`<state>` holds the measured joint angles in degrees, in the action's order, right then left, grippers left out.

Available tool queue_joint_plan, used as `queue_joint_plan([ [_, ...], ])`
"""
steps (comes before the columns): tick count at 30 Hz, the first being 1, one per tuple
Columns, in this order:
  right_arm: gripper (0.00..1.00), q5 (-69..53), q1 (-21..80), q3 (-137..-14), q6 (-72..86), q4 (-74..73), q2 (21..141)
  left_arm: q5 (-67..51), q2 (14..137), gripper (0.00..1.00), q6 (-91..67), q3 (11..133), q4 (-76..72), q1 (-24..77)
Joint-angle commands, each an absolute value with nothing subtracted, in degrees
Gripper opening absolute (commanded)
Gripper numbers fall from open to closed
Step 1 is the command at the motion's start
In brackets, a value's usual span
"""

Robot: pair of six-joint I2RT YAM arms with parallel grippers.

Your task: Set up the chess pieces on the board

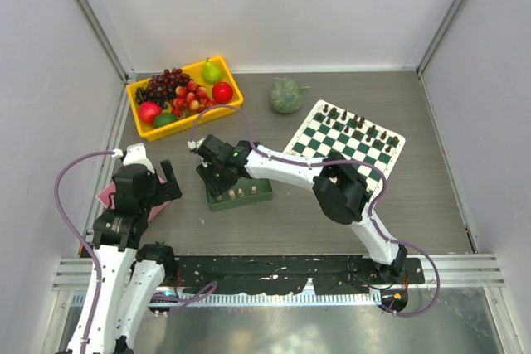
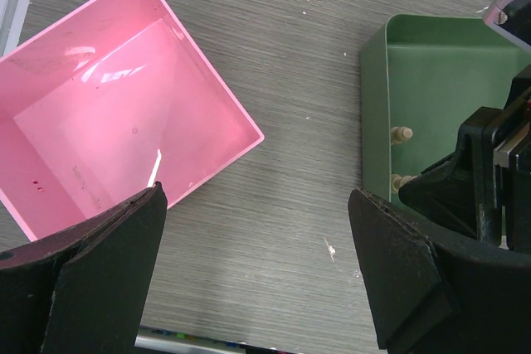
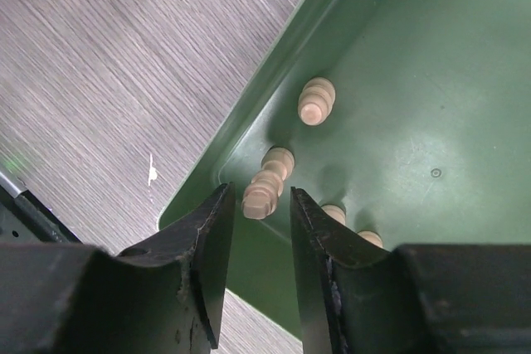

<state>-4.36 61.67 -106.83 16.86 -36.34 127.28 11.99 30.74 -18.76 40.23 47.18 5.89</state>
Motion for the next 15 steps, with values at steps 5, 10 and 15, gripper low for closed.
queue_joint_plan([
  [5, 0.31, -4.04, 61.88, -108.98, 17.23, -35.51, 126.74, 12.13, 31.02, 0.99, -18.37, 41.22, 46.32, 5.98],
  [10, 0.22, -3.96, 61.88, -109.07, 17.23, -35.51, 124.99, 12.22, 30.94, 0.99, -18.37, 41.22, 46.32, 5.89],
  [15, 0.17, -1.85, 61.88, -108.98, 16.88, -35.51, 121.21, 12.22, 31.11, 0.99, -18.37, 41.39, 46.32, 5.89],
])
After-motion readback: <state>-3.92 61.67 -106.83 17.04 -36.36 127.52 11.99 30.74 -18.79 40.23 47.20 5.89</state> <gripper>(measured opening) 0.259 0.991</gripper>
